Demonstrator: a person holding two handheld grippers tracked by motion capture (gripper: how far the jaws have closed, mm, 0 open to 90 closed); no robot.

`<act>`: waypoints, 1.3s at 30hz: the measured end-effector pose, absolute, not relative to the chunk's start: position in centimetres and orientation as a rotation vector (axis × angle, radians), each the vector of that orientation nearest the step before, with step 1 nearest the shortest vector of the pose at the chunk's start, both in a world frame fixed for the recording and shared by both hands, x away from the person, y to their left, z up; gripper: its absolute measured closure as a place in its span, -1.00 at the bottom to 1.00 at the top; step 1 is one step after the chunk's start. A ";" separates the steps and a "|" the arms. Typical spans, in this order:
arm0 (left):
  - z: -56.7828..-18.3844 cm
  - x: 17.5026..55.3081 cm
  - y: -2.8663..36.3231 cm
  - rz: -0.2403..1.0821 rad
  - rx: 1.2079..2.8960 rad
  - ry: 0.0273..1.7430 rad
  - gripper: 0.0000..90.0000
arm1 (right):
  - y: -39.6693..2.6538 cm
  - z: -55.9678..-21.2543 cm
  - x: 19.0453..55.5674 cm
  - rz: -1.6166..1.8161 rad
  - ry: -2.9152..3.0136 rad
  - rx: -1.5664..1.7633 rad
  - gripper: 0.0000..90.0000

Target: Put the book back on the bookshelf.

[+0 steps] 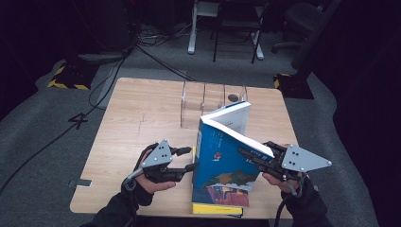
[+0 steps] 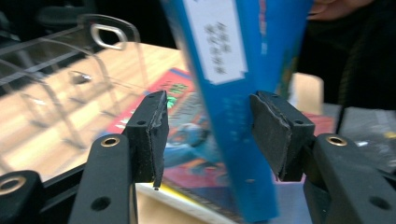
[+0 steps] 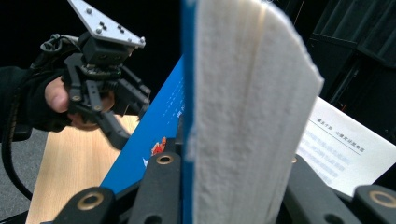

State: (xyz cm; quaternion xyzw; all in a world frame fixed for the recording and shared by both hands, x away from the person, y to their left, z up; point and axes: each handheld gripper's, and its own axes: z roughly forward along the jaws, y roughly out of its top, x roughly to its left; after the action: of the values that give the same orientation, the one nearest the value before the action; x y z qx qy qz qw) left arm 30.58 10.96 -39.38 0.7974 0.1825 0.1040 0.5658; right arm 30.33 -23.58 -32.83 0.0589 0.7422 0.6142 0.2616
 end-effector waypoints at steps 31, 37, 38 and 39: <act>-39.8 32.7 5.1 0.145 1.846 0.301 0.09 | -24.9 -33.3 29.5 1.705 1.976 0.199 0.40; -39.5 32.0 5.2 0.182 1.868 0.246 0.30 | -27.5 -33.8 29.3 1.672 1.904 0.320 0.13; -39.5 32.0 5.2 0.182 1.870 0.242 0.31 | -28.1 -33.9 29.3 1.702 1.891 0.352 0.08; -39.5 32.0 5.2 0.179 1.868 0.250 0.31 | -28.6 -34.2 29.5 1.707 1.885 0.397 -0.01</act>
State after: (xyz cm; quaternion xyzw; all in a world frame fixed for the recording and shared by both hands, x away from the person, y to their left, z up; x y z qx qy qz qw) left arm 31.98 5.23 -39.50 0.8007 0.1072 0.0769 0.5844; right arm 29.48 -28.56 -34.18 0.1482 0.7031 0.6367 0.2799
